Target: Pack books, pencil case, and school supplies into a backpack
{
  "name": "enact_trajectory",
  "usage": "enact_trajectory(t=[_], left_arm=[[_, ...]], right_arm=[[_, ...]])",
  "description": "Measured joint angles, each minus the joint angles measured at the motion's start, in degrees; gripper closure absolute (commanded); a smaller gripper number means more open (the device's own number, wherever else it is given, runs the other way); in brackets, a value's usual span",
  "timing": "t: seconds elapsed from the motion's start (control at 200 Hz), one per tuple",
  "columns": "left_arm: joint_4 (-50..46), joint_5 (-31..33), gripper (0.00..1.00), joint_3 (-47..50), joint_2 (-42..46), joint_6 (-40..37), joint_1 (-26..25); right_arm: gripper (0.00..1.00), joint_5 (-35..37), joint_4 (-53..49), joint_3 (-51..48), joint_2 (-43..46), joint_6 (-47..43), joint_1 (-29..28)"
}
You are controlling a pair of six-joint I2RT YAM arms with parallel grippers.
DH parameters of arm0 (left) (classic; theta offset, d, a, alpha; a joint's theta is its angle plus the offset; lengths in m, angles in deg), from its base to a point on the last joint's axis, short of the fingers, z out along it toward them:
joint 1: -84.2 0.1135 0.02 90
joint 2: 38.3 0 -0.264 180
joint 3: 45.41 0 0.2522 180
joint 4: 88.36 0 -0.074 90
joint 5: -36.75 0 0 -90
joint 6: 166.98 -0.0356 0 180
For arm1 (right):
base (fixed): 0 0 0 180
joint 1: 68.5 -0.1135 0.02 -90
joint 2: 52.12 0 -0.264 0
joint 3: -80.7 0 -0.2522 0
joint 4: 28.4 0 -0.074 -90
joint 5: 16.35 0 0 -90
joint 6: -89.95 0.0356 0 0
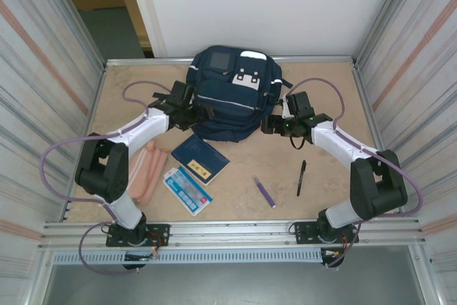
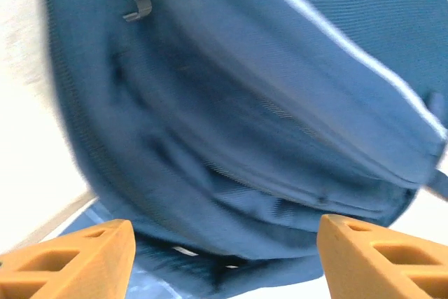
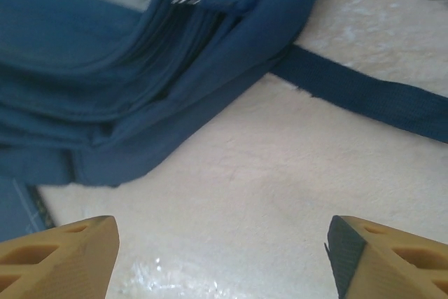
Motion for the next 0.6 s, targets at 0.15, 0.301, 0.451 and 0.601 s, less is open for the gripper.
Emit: enact_trajectory(t=[0.15, 0.301, 0.451, 0.601], left_arm=[[-1.1, -0.4, 0.28, -9.1, -3.3, -8.7, -6.6], [-3.1, -0.3, 0.24, -22.7, -12.3, -21.8, -13.2], [-7.9, 8.4, 0.23, -36.4, -23.1, -34.6, -18.8], [-12.4, 21.0, 0.22, -46.9, -33.0, -41.4, -22.3]], right_arm=[[0.22, 2.4, -0.5, 0.7, 0.0, 6.4, 4.3], [0.20, 2.7, -0.2, -1.1, 2.3, 10.1, 9.2], [0.18, 3.8, -0.9, -2.4, 5.9, 10.7, 10.2], [0.18, 4.4, -2.1, -4.4, 8.0, 10.6, 11.2]])
